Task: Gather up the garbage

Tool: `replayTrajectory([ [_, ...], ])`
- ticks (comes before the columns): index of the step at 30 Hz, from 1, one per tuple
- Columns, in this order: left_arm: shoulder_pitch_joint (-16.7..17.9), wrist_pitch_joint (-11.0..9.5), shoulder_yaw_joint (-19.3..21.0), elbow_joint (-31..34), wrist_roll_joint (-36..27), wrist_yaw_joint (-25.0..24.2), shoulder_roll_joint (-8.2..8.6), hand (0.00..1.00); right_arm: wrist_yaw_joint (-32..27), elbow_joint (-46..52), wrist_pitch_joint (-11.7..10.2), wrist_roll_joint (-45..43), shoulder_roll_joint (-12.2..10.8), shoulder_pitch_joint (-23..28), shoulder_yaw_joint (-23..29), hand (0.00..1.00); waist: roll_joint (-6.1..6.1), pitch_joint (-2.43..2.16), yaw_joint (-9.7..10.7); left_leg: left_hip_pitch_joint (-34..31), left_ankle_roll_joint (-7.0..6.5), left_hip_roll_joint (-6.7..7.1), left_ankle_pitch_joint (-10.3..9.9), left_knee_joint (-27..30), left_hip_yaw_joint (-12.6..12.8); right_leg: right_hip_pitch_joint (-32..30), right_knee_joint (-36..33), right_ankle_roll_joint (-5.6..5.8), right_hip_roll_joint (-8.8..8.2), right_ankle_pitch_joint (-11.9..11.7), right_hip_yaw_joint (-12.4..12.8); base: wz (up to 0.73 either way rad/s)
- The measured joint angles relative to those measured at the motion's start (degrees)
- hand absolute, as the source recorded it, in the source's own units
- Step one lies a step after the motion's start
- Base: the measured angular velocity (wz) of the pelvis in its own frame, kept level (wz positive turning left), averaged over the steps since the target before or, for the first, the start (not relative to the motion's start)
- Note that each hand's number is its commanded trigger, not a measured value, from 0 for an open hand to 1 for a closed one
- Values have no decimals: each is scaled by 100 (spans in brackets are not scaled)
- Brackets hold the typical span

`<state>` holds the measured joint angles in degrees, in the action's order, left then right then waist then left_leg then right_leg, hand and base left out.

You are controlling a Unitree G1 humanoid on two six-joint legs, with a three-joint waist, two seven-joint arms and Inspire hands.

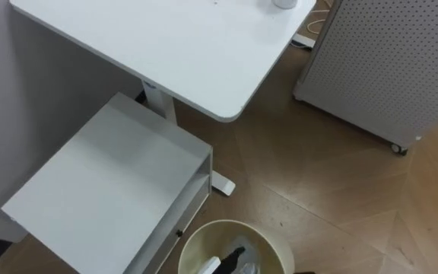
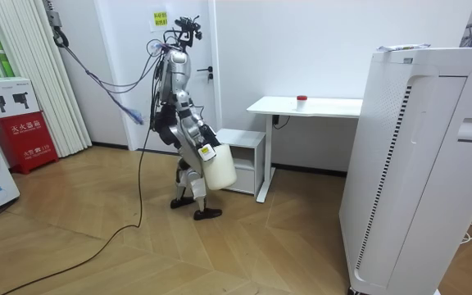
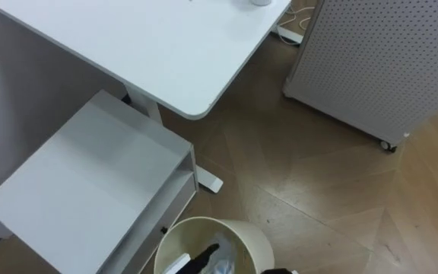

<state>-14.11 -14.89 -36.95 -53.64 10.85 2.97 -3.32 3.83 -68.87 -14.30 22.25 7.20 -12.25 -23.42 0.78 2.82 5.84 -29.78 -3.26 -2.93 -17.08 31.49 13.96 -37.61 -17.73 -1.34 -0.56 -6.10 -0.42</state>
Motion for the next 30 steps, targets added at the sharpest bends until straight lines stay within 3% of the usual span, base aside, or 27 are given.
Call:
replayTrajectory([
  [7,25,-94,110,540,7,-156,-89,0,138,3,5,-6,55,106,257,100,-77,3,12,426,-66,55,-83,-58,84,351,4,105,-4,48,128,-10],
  [10,30,-214,345,758,13,-151,-207,0,228,12,10,-11,85,204,479,100,-81,1,23,694,-114,75,-112,-143,218,567,61,162,10,33,225,-21],
  [13,265,-263,591,1128,20,-135,-426,0,295,15,14,-13,104,429,621,100,-62,-27,7,1140,-141,10,-117,-391,460,977,314,197,72,-61,328,-38],
  [14,502,-266,745,1508,122,-128,-527,0,335,78,13,-23,137,543,708,100,-55,-78,-60,1330,-144,-100,-144,-499,764,1000,40,52,41,139,39,-53],
  [15,645,-268,830,1781,167,-123,-558,0,353,155,13,-33,205,674,845,100,-85,-100,-147,1586,-104,-211,-145,-660,1113,1060,-579,0,-111,679,-418,-47],
  [17,841,-320,1000,2158,226,-124,-544,0,350,185,14,-58,272,819,1038,100,-64,-125,-169,2048,12,-231,-74,-993,1491,1362,-1083,58,-403,1240,-844,-17],
  [18,923,-355,1121,2324,228,-115,-557,0,329,219,14,-116,281,872,1077,100,3,-131,-178,2242,83,-205,-93,-1004,1563,1522,-1077,38,-427,1378,-916,-17],
  [20,1049,-361,1369,2604,262,-110,-578,0,310,225,9,-225,281,835,1096,100,41,-161,-196,2382,159,-192,-139,-960,1439,1702,-895,-64,-322,1469,-844,-47],
  [21,1109,-393,1519,2756,265,-101,-619,0,318,225,4,-240,291,800,1108,100,36,-163,-196,2457,170,-203,-134,-973,1201,1844,-734,-106,-242,1442,-846,-55],
  [24,1340,-437,1660,3194,302,45,-680,0,390,258,-2,-273,279,955,1117,100,69,-197,-78,2744,203,-243,-118,-1048,918,2283,-403,-115,-106,1391,-905,-15],
  [27,1420,-495,1677,3755,331,250,-770,0,391,303,6,-369,347,1071,1132,100,88,-213,-78,2959,262,-242,-85,-1248,929,2437,-372,-111,-81,1394,-914,3],
  [30,1442,-518,1704,3876,335,453,-843,0,387,336,9,-575,372,1134,1130,100,73,-214,-131,3300,299,-270,-64,-1355,948,2754,-244,-113,13,1394,-904,-9],
])
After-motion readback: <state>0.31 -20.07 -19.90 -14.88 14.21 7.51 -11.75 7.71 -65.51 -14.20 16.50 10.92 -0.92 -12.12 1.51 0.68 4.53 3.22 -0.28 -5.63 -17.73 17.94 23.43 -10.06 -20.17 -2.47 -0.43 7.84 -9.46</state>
